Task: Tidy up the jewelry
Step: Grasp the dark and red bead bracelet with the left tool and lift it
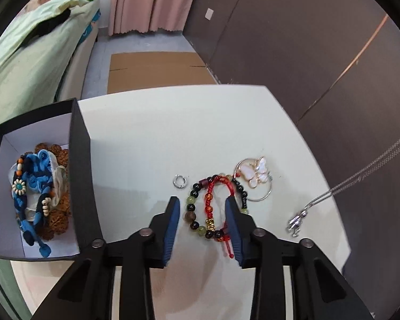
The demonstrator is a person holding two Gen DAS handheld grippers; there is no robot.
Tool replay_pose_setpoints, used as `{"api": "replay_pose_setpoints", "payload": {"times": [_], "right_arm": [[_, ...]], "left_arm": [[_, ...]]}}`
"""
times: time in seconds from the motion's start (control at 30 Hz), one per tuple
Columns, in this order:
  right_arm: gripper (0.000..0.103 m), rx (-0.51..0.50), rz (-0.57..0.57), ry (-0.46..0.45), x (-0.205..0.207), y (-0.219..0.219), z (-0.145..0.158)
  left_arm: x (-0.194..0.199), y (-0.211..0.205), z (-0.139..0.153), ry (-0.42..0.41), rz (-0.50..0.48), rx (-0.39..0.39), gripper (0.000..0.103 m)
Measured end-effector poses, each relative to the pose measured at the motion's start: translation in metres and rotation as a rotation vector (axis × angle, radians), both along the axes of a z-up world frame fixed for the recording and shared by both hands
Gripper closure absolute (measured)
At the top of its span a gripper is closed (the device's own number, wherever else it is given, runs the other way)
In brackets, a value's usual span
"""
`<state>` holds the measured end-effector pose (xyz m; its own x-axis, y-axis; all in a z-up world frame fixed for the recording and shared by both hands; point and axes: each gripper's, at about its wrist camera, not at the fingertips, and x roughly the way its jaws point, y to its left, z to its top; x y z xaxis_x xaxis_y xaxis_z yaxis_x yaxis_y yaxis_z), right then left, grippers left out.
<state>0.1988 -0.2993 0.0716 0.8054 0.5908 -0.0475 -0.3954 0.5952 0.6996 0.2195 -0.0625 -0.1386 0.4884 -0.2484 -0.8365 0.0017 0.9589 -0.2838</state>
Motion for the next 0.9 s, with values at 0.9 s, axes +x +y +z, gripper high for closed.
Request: {"api": "replay_pose_setpoints", "payload": {"times": [0.9], "right_arm": [[0.099, -0.02, 0.042, -0.022, -0.016, 0.015, 0.008]], "left_arm": [[-0.025, 0.002, 0.047, -0.165, -0.019, 0.023, 0.094]]}}
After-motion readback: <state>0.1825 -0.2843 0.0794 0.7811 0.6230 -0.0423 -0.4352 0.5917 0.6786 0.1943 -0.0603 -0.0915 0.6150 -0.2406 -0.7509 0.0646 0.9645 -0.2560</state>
